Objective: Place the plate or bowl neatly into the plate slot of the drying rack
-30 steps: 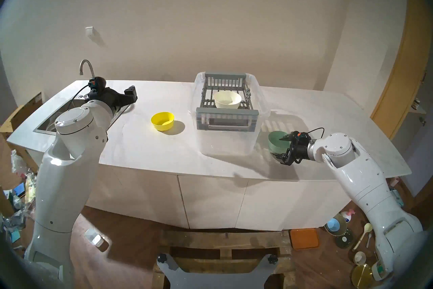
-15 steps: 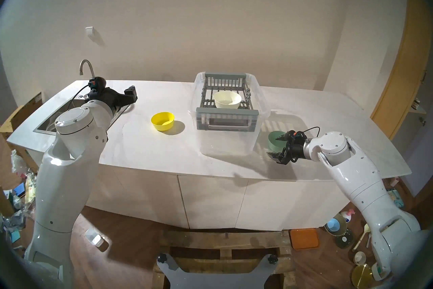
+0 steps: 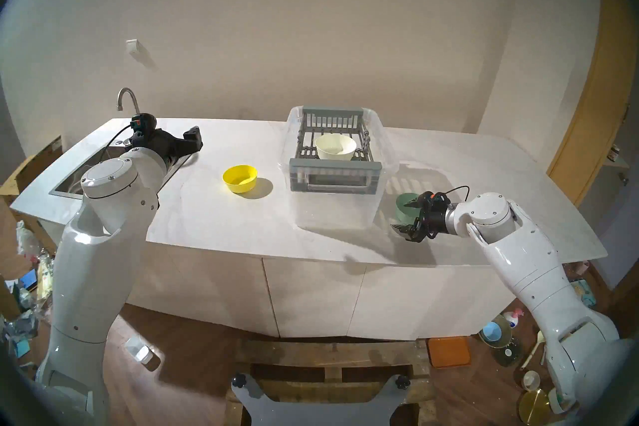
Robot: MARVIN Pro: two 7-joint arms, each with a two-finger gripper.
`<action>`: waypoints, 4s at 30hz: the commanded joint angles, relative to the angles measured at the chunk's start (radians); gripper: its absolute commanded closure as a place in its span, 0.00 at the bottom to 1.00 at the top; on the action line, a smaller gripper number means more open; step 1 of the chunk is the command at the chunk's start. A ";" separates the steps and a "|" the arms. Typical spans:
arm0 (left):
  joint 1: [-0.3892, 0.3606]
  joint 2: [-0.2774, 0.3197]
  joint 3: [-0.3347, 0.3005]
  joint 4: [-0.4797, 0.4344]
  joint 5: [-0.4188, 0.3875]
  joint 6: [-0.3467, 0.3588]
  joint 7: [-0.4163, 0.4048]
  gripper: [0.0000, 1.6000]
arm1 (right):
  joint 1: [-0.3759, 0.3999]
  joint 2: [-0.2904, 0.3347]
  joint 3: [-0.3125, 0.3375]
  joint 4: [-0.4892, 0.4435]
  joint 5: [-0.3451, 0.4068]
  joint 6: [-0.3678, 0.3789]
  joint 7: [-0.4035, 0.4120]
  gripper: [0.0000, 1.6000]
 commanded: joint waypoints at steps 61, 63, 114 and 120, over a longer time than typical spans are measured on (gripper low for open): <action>-0.019 0.004 -0.008 -0.022 -0.002 -0.008 -0.003 0.00 | 0.356 0.063 0.001 -0.097 -0.151 0.093 0.014 1.00; -0.019 0.004 -0.008 -0.022 -0.002 -0.008 -0.003 0.00 | 0.382 0.056 -0.008 -0.113 -0.142 0.098 0.035 1.00; -0.019 0.004 -0.008 -0.022 -0.003 -0.008 -0.003 0.00 | 0.747 -0.296 -0.388 0.145 -0.150 0.063 0.264 1.00; -0.019 0.004 -0.008 -0.022 -0.003 -0.008 -0.003 0.00 | 0.793 -0.357 -0.389 0.281 -0.176 0.006 0.264 1.00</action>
